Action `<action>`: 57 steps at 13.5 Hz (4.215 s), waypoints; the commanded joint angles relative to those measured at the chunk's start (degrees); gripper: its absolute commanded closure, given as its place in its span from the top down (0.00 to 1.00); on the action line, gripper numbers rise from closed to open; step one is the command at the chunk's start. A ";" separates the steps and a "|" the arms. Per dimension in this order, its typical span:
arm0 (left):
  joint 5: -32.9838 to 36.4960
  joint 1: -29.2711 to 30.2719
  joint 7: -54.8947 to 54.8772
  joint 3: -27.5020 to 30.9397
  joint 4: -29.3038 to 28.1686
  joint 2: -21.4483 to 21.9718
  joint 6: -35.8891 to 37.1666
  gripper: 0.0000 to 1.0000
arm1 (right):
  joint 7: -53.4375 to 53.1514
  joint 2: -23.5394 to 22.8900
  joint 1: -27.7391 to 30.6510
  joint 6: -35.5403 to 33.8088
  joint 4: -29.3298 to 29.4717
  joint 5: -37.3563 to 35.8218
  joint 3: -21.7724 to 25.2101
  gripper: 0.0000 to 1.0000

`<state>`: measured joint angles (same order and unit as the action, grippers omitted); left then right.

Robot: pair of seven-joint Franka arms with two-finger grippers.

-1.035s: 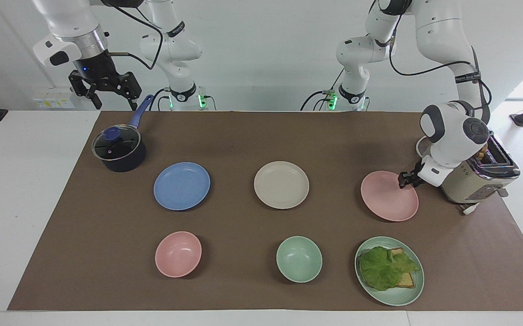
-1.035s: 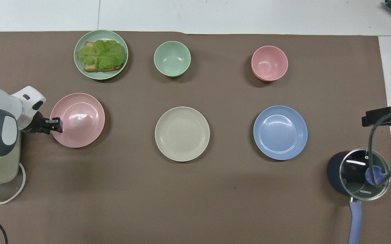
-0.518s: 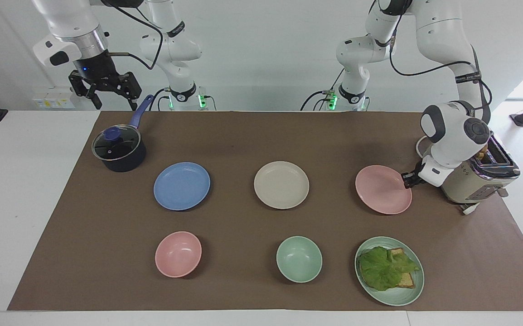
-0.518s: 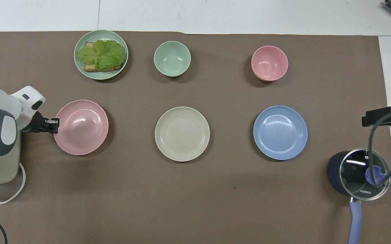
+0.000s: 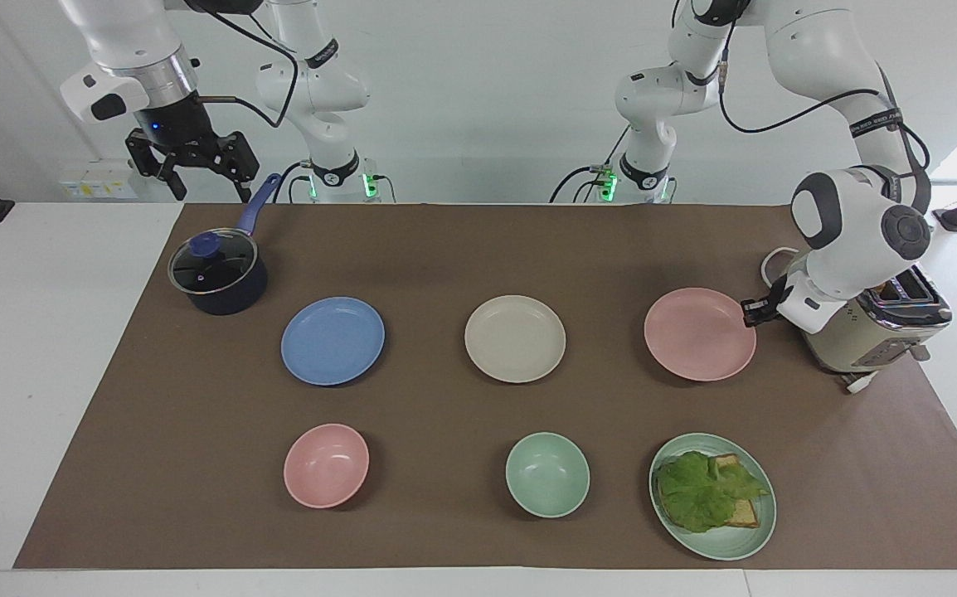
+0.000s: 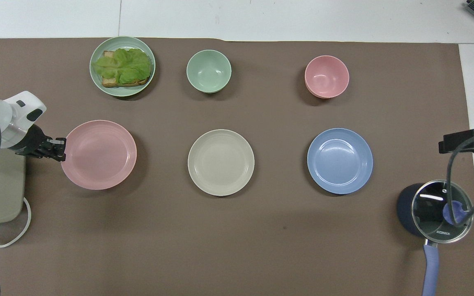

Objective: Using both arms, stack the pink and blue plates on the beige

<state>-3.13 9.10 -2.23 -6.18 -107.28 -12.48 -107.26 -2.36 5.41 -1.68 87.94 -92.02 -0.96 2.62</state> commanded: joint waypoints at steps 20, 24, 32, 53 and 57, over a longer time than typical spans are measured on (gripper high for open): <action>-10.14 -29.58 24.55 -0.06 -5.20 2.46 -11.81 0.00 | 1.13 0.75 0.36 -0.66 -0.36 0.25 0.02 1.00; -10.23 -30.72 24.47 -0.06 -6.45 1.58 -16.05 0.00 | 1.13 0.75 0.36 -0.66 -0.44 0.25 0.02 1.00; -10.14 -30.37 23.85 0.02 -6.45 1.58 -16.32 1.00 | 1.13 0.75 0.36 -0.66 -0.44 0.25 0.02 1.00; 5.33 -8.66 3.20 0.73 8.91 6.77 7.04 1.00 | 1.13 0.75 0.36 -0.66 -0.44 0.25 0.02 1.00; 5.15 -8.66 3.37 0.64 15.95 8.70 14.78 1.00 | 1.13 0.75 0.36 -0.66 -0.44 0.25 0.02 1.00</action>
<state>0.86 -0.07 1.47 -4.99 -94.42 -4.37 -96.08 -2.36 5.40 -1.68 87.94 -92.02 -0.96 2.62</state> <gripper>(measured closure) 0.000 0.000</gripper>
